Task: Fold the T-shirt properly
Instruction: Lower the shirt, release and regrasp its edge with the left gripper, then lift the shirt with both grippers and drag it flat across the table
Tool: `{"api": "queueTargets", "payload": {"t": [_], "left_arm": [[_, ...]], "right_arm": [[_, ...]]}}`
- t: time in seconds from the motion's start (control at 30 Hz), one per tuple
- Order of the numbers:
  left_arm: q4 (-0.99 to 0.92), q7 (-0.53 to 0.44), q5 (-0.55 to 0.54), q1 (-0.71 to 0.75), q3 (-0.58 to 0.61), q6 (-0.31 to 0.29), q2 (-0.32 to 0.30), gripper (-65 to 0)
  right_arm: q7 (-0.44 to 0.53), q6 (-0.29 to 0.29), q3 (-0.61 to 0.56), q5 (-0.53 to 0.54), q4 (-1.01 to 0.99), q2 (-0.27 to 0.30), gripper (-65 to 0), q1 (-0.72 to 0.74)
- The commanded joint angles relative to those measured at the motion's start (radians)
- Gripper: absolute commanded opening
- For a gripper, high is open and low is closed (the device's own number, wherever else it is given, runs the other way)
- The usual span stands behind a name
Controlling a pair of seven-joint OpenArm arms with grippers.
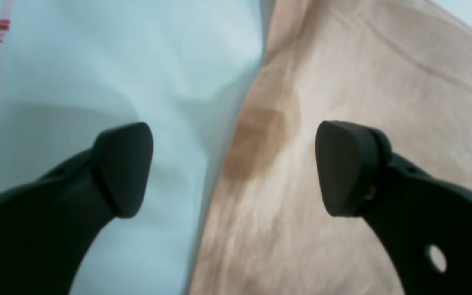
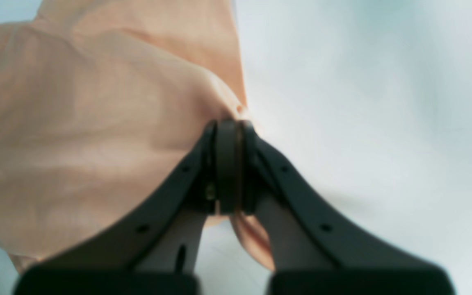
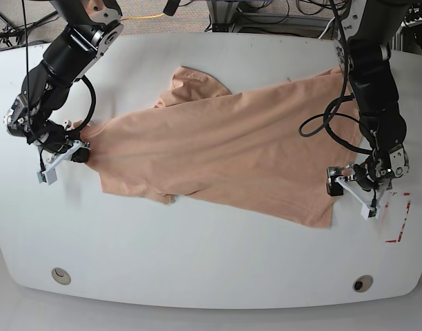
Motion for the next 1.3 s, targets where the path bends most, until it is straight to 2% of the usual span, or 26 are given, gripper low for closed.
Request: {"api": "queueTargets", "payload": {"t": [0.0, 0.1, 0.3, 0.43, 0.5, 0.53, 0.57, 0.67, 0.7, 0.73, 0.93, 1.0, 1.27], "left_arm": [[-0.016, -0.027, -0.01, -0.037, -0.002, -0.004, 0.004, -6.0], [-0.046, -0.055, -0.004, -0.042, 0.009, -0.006, 0.017, -6.0], [-0.091, -0.085, -0.012, -0.044, 0.138, -0.006, 0.034, -6.0], [-0.096, -0.093, -0.01, -0.041, 0.139, -0.001, 0.047, -7.5], [-0.096, -0.111, -0.006, -0.039, 0.141, -0.001, 0.048, -13.7], [-0.096, -0.125, -0.004, -0.037, 0.142, 0.001, 0.051, -19.2], [-0.096, -0.139, -0.004, -0.028, 0.142, 0.001, 0.057, -26.1], [-0.096, -0.191, -0.003, -0.01, 0.142, 0.001, 0.057, -54.3], [-0.096, -0.2, -0.003, -0.01, 0.142, 0.001, 0.057, -61.2], [-0.097, -0.208, -0.001, -0.01, 0.144, 0.001, 0.057, -65.0], [-0.059, -0.19, -0.007, -0.01, 0.141, 0.001, 0.059, -65.0], [0.015, -0.18, -0.007, 0.004, 0.141, 0.001, 0.054, -65.0], [0.377, -0.03, -0.01, 0.078, 0.139, -0.006, 0.051, -65.0]], "right_arm": [[0.013, 0.002, 0.002, 0.017, 0.02, 0.016, -65.0, 0.022], [0.013, 0.002, 0.002, 0.017, 0.02, 0.016, -65.0, 0.022], [0.013, 0.002, 0.002, 0.017, 0.021, 0.016, -65.0, 0.025], [0.013, 0.002, 0.002, 0.017, 0.021, 0.016, -65.0, 0.025], [0.013, 0.002, 0.002, 0.017, 0.021, 0.016, -65.0, 0.025], [0.013, 0.002, 0.002, 0.017, 0.021, 0.016, -65.0, 0.025], [0.013, 0.002, 0.002, 0.017, 0.021, 0.016, -65.0, 0.025], [0.013, 0.002, 0.002, 0.017, 0.021, 0.016, -65.0, 0.025], [0.013, 0.002, 0.002, 0.017, 0.021, 0.016, -65.0, 0.025], [0.013, 0.002, 0.002, 0.017, 0.021, 0.016, -65.0, 0.025], [0.013, 0.002, 0.0, 0.017, 0.037, 0.019, -65.0, 0.029], [0.013, 0.002, 0.0, 0.017, 0.078, 0.019, -65.0, 0.032], [-0.061, 0.002, -0.001, 0.014, 0.172, 0.041, -65.0, 0.078]]}}
